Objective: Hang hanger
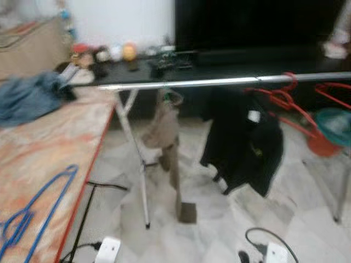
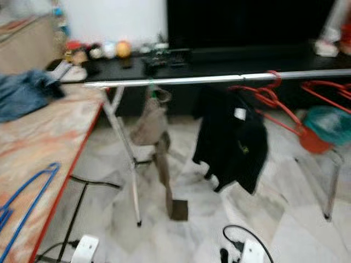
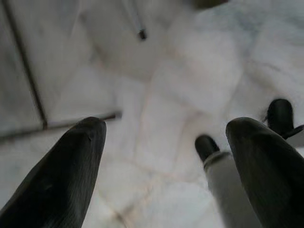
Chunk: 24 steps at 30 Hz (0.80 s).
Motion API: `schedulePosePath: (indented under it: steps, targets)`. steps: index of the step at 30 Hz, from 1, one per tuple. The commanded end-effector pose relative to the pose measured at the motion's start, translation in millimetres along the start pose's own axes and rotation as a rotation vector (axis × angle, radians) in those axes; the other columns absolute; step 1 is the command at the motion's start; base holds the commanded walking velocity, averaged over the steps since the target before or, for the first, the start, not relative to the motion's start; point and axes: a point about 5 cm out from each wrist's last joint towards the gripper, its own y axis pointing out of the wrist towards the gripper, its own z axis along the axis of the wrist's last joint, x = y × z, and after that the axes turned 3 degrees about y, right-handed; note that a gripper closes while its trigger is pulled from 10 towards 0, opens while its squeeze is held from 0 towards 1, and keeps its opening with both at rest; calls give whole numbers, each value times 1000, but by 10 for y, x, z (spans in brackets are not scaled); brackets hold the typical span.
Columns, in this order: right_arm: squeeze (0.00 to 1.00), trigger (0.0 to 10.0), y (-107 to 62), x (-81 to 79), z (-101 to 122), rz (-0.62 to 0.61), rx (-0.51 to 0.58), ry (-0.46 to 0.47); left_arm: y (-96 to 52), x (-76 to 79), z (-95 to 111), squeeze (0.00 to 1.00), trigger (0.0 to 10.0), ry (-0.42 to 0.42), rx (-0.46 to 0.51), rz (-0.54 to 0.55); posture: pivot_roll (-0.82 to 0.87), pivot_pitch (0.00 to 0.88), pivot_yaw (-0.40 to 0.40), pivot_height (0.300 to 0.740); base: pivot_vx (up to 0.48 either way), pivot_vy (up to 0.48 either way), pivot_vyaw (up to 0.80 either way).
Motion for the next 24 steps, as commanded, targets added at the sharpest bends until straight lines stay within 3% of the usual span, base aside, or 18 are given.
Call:
schedulePosePath:
  steps: [1,15,24]
  targets:
    - [0,10000,-1,18,13,-9,9,0,11,12,47,0,10000,-6,18,-2,-48,0,79,740,266,0,0]
    - [0,10000,-1,2,7,2,6,-42,19,37,86,0,10000,2,38,-10,-47,0,78,740,264,0,0]
    - [0,10000,-10,19,-6,6,6,-29,25,36,127,0,10000,0,55,-10,-46,0,77,740,264,0,536]
